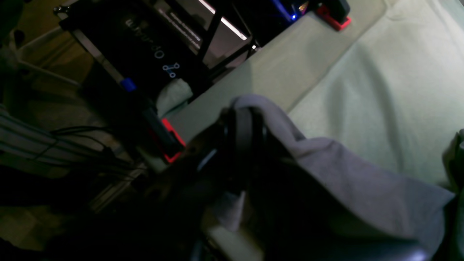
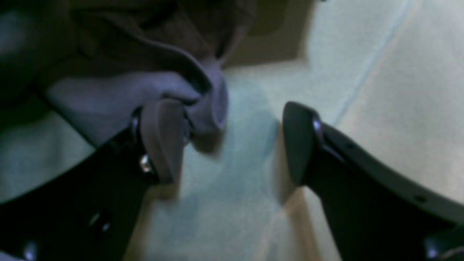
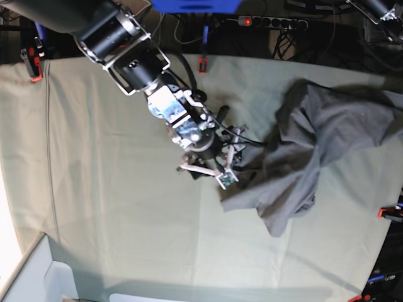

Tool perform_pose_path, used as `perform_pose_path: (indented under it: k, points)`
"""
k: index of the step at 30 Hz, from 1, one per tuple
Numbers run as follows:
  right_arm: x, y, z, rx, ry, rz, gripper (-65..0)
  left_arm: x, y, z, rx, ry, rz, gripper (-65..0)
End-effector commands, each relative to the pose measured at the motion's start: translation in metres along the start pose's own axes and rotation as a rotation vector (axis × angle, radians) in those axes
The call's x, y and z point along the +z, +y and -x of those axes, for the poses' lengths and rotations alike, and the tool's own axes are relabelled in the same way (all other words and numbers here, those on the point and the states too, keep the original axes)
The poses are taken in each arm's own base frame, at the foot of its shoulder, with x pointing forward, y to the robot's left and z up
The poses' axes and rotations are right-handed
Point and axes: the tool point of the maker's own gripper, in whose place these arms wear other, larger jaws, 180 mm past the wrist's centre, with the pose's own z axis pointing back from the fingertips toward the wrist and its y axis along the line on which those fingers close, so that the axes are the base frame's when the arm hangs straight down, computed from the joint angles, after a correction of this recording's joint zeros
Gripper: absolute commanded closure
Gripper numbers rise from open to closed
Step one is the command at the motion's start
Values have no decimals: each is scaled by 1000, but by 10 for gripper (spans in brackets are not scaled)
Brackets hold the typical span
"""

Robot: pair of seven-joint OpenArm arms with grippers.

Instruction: Layout the t-shirt on the table in an organized manner, then fold the t-shirt properly

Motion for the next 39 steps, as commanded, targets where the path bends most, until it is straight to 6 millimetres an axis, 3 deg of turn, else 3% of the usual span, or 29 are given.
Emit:
perform_pose_path:
  k: [1,6,8,12,15,19,22,29,31,33,35,39]
  points:
    - [-1,4,-18,4,-35,-8,-331,1,1,-20,-9,-60,4,-1]
    - [-1,4,-20,3,-40,-9,-70,1,-3,-12,7,-48,8,-1]
    - [-1,2,-20,-2,-40,-5,0,1,-4,-13,6,-50,10,-1]
    - [7,-12,-36,8,-92,17,0,-1,-24,-9,-17,-38,55,-1]
    - [29,-30,-58,17,-193,47,0,-4,-39,-3,-38,-21,91,-1]
    - [72,-86,-77,-10,-261,157,0,-1,-64,-12,-82,-42,147,-1]
    - [98,-133,-74,-34,-278,255,0,0,-90,-15,-115,-52,208,-1]
    - [185,-239,-59,-168,-374,545,0,7,-153,-19,-180,-75,348,-1]
    - [205,-261,-45,-208,-372,618,0,6,-162,-15,-182,-64,366,-4]
    - [214,-270,-28,-234,-345,653,0,4,-164,-11,-180,-53,372,-6]
    - [213,-271,-5,-254,-301,664,0,3,-178,7,-193,-8,407,-41]
    - [205,-268,19,-274,-239,657,0,-1,-202,45,-220,91,469,-241]
